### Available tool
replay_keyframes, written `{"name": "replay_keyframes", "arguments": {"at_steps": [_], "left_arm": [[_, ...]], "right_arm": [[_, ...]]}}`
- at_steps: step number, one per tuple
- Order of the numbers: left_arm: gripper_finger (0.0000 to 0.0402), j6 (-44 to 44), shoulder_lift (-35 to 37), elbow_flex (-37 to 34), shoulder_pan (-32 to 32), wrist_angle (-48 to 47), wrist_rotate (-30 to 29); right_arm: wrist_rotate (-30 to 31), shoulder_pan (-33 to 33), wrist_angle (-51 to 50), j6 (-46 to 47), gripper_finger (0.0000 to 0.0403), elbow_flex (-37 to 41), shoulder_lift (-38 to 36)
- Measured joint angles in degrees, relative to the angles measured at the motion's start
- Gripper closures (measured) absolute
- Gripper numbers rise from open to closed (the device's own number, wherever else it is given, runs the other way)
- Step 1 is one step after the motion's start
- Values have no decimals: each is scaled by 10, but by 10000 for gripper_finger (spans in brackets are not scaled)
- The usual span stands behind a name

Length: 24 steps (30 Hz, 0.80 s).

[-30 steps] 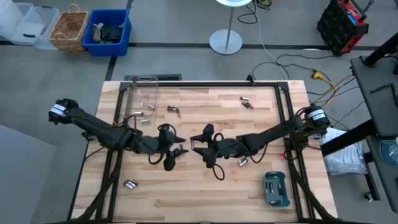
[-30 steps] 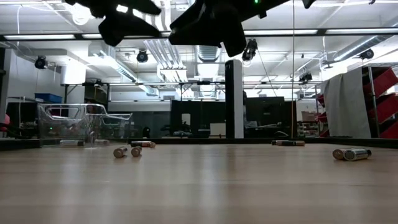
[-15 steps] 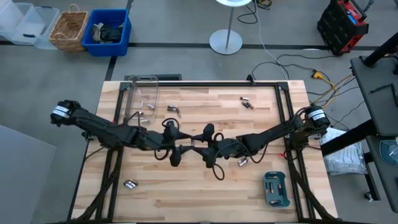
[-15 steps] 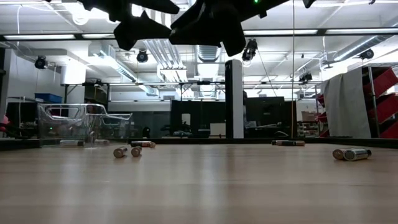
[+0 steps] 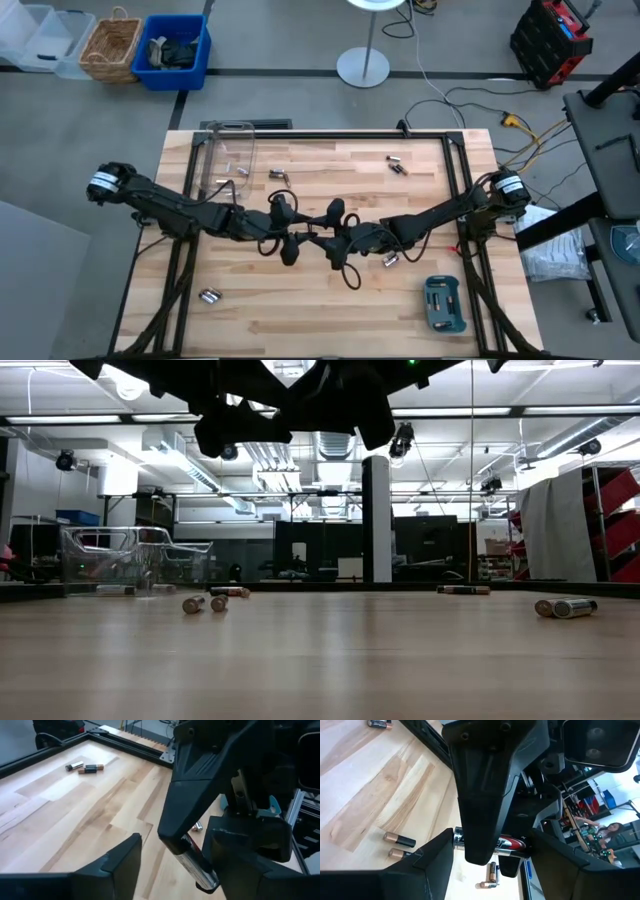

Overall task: Sort batteries
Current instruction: Put the silver and black battery into the transparent bin

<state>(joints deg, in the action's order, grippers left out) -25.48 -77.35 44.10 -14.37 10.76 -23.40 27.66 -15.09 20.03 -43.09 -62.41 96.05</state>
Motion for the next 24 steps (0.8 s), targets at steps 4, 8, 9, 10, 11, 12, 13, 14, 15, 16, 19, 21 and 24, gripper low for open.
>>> {"name": "replay_keyframes", "arguments": {"at_steps": [4, 8, 9, 10, 11, 12, 13, 14, 15, 16, 19, 21, 24], "left_arm": [[246, 7, 0, 0, 0, 2, 0], [315, 3, 0, 0, 1, 3, 1], [330, 0, 0, 0, 1, 3, 1], [344, 0, 0, 0, 1, 3, 1], [357, 5, 0, 0, 1, -1, -1], [366, 13, -1, -1, 1, -4, -2], [371, 15, -2, -1, 1, -2, -2], [371, 16, -2, -1, 1, -2, -2], [371, 16, -1, -1, 1, -2, -2], [371, 16, -2, -1, 1, -2, -2], [368, 15, -1, -1, 1, -2, -2], [366, 14, -1, -1, 1, -1, -2], [366, 19, -1, -1, 1, -5, -13]], "right_arm": [[1, 1, 0, 6, 170, 0, 0], [5, 1, -2, 3, 165, 0, 1], [7, 1, -2, 0, 166, 0, 1], [7, 1, -2, 0, 167, 0, 2], [5, 1, 2, 2, 170, 0, 3], [1, 1, 3, 9, 173, -2, 3], [-1, 1, 4, 12, 176, -2, 3], [-1, 1, 4, 15, 178, -2, 3], [-1, 1, 4, 18, 180, -2, 3], [-1, 1, 3, 21, 183, -2, 3], [4, 1, 2, 23, 189, -2, 3], [7, 1, 2, 23, 193, -2, 3], [9, 1, 1, 28, 196, -2, 3]]}}
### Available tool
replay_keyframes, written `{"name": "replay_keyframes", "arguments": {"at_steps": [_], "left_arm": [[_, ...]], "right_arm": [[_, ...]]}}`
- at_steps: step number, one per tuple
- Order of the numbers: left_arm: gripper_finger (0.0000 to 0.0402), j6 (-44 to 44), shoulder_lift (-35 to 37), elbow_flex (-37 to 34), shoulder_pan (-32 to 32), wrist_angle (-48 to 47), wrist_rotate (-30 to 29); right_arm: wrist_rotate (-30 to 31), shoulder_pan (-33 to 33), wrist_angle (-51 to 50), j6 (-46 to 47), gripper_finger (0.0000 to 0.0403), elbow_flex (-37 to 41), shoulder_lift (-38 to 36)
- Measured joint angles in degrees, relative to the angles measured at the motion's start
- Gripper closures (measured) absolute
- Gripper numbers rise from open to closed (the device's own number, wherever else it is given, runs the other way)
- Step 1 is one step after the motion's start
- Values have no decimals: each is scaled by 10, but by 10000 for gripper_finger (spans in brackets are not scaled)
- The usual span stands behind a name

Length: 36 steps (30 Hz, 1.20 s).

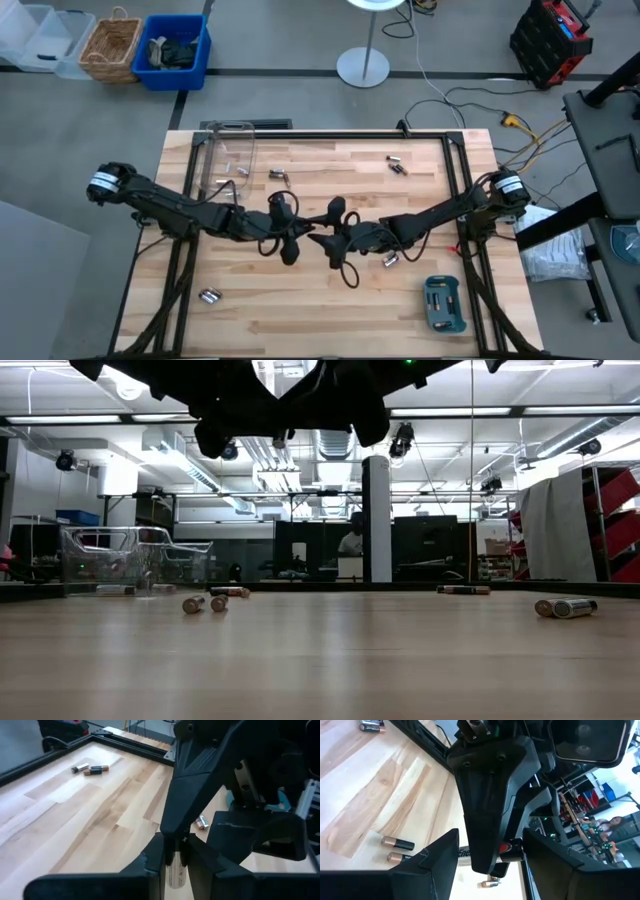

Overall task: Sort batteries
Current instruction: Put the silver and black battery into the transparent bin

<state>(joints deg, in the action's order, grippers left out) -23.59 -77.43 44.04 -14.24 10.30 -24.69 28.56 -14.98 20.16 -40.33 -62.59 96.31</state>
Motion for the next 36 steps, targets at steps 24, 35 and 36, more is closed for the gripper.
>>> {"name": "replay_keyframes", "arguments": {"at_steps": [24, 35, 36], "left_arm": [[364, -104, 268, 24, 190, -554, -96], [364, -103, 259, -5, 399, -658, -40], [364, -101, 255, -10, 406, -658, -39]], "right_arm": [[120, 29, -145, 216, 197, 1, -60], [119, 46, -196, 244, 197, 1, -60], [118, 46, -200, 247, 197, 1, -60]]}}
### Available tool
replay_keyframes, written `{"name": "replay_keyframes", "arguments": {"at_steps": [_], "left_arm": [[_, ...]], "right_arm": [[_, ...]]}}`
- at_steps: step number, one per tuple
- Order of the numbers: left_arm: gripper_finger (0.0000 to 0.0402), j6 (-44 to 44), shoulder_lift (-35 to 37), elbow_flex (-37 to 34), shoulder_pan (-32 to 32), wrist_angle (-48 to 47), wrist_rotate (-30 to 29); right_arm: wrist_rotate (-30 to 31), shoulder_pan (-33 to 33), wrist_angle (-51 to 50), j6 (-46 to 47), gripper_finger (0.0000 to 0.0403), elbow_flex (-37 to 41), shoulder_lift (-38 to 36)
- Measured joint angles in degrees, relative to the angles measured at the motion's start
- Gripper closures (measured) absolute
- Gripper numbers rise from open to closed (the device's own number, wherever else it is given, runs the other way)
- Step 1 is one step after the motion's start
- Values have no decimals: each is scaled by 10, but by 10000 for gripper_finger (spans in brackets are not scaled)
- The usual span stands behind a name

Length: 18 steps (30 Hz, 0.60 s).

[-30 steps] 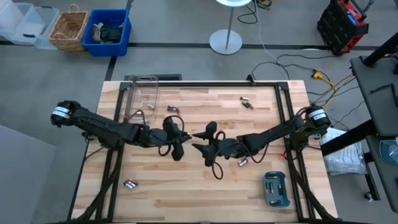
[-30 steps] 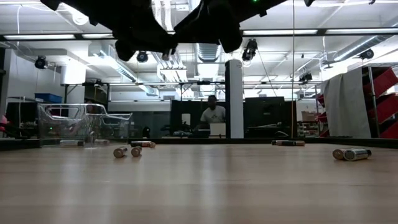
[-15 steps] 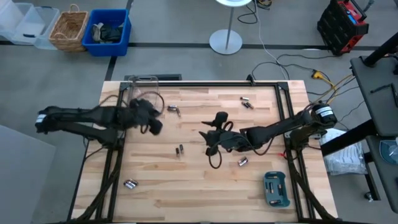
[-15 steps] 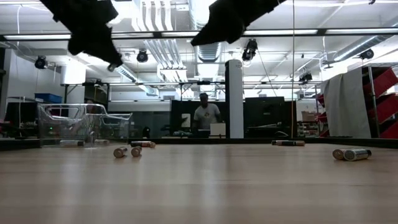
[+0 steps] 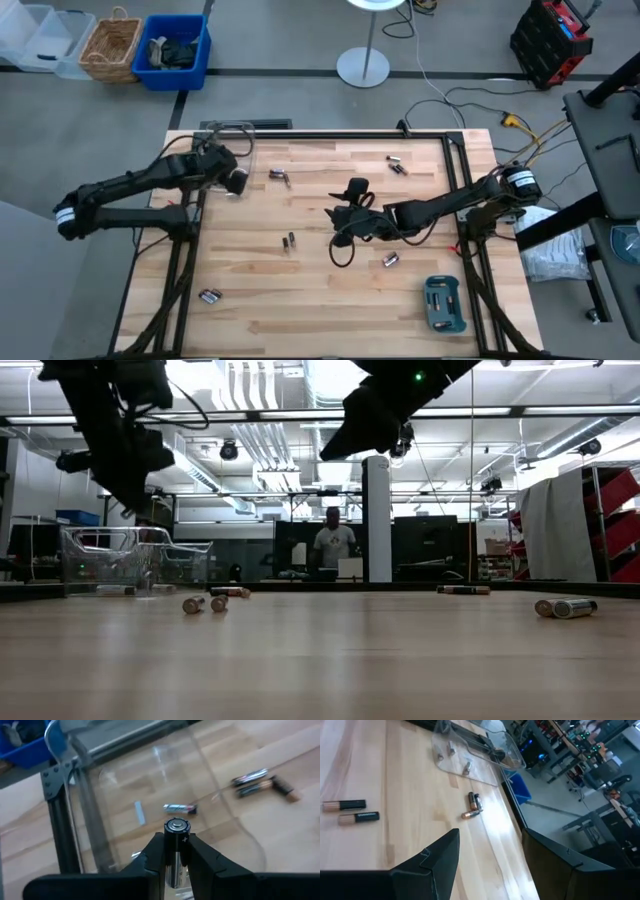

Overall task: Sort batteries
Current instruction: Put the silver and black battery into the transparent bin

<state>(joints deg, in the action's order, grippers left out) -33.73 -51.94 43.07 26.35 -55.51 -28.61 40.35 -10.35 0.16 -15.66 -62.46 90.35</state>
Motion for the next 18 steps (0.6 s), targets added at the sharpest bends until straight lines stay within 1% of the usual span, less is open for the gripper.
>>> {"name": "replay_keyframes", "arguments": {"at_steps": [3, 18], "left_arm": [[364, 1, -13, -8, 9, 0, 1], [364, 3, -69, -31, 9, -7, -8]], "right_arm": [[0, 0, -5, 2, 197, 0, 0], [0, 1, -6, 12, 197, 0, 0]]}}
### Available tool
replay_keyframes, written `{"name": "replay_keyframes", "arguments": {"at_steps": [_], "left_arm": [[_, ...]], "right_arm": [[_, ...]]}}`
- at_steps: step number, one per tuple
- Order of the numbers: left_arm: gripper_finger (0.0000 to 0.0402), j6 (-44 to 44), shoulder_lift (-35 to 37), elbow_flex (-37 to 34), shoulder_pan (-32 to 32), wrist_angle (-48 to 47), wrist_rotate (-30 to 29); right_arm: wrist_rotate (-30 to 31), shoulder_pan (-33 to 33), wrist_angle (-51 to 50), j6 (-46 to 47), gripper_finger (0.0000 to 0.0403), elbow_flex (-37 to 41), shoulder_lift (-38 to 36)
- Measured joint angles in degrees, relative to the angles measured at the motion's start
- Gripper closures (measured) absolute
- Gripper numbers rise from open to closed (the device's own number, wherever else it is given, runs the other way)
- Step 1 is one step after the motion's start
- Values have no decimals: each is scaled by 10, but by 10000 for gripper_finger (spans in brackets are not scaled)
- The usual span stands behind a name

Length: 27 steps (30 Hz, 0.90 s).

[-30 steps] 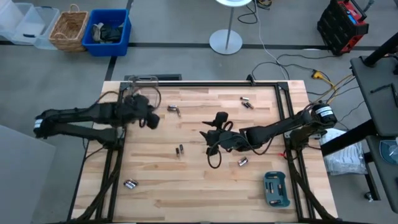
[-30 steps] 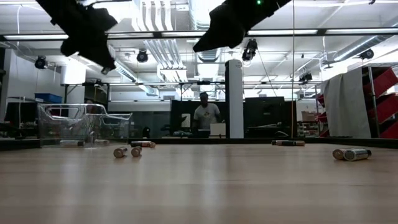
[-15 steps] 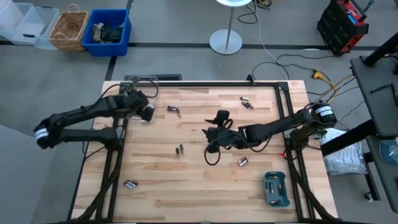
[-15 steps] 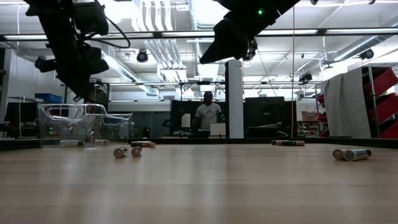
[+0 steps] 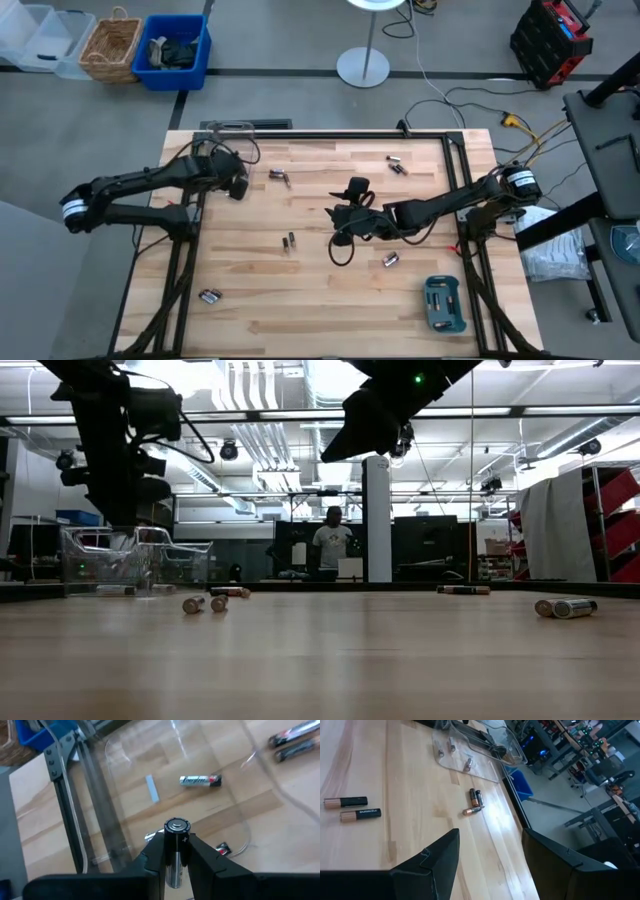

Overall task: Sort batteries
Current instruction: Put the silver and black battery into the transparent bin

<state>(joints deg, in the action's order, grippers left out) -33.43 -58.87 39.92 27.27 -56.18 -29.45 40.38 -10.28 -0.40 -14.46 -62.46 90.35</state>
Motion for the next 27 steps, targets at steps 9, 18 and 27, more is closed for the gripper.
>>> {"name": "replay_keyframes", "arguments": {"at_steps": [9, 18, 27], "left_arm": [[363, -18, -21, -2, 0, 5, -29], [363, -28, -43, -2, 0, 7, -27], [362, -32, -77, -2, 0, 9, -26]], "right_arm": [[-1, 5, 2, -7, 197, 0, 0], [-3, 43, 24, -42, 197, 0, 0], [-5, 60, 23, -41, 197, 0, 1]]}}
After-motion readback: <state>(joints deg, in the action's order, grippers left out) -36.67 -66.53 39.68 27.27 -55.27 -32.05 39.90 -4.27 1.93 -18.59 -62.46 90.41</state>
